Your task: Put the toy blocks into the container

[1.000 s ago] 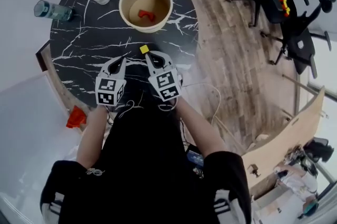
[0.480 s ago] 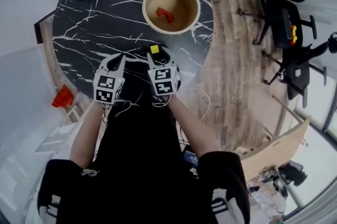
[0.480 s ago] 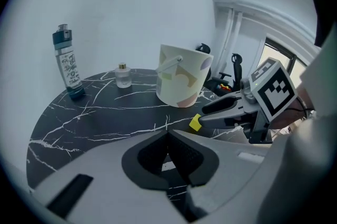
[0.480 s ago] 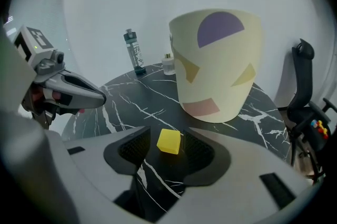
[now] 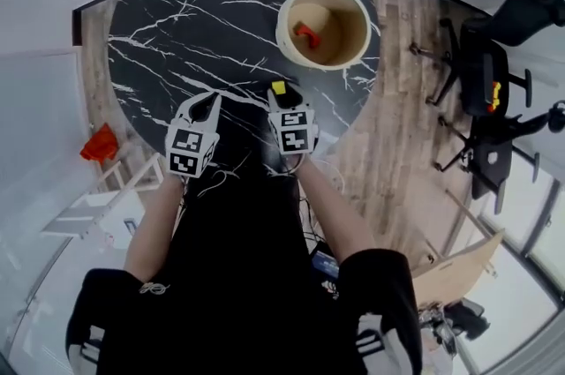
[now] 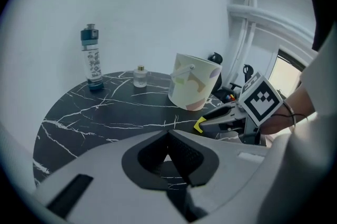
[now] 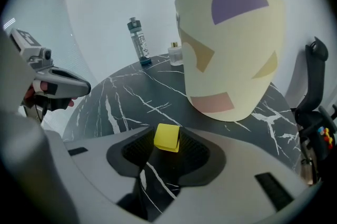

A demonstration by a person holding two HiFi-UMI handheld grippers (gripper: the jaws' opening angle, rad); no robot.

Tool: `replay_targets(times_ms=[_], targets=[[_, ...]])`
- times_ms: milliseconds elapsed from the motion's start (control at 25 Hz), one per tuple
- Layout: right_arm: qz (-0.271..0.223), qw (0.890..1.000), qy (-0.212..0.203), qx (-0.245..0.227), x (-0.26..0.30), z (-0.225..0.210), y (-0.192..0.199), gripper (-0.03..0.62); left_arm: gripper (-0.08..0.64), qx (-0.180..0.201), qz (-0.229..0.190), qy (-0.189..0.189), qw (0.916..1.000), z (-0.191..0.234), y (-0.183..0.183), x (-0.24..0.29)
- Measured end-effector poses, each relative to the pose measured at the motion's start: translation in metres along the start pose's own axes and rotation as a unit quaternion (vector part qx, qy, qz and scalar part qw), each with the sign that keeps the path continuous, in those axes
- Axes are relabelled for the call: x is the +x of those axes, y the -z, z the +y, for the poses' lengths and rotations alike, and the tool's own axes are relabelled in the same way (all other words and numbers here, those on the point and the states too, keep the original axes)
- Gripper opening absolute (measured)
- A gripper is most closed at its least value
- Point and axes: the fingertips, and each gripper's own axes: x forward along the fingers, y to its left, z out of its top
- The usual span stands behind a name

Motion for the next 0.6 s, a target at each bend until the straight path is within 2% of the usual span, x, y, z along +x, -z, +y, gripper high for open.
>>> replay_targets(times_ms=[80,200,360,600], targets=[[-0.007,1.0,-0.001,-0.006,-0.004,0.007,-0.004,0.14,0.0,-0.007,-0.009,-0.002,0.9999,0.006,-0.004,-0.008],[-0.021,1.0,-0.005,-0.017,-0.012,0.027,-0.011,0.138,0.0,0.005,-0.022,-0.005,0.9997,0.017,-0.01,-0.019],[-0.045,0.998,-0.018,-0.04,-0.023,0.052,-0.026,0.138,0.0,0.001,-0.047,-0.007,0.9989,0.024,-0.02,-0.034],[-0.101,0.993,-0.019,-0.056,-0.059,0.075,-0.059,0.138,0.0,-0.01,-0.096,0.01,0.9952,0.01,-0.047,-0.066]])
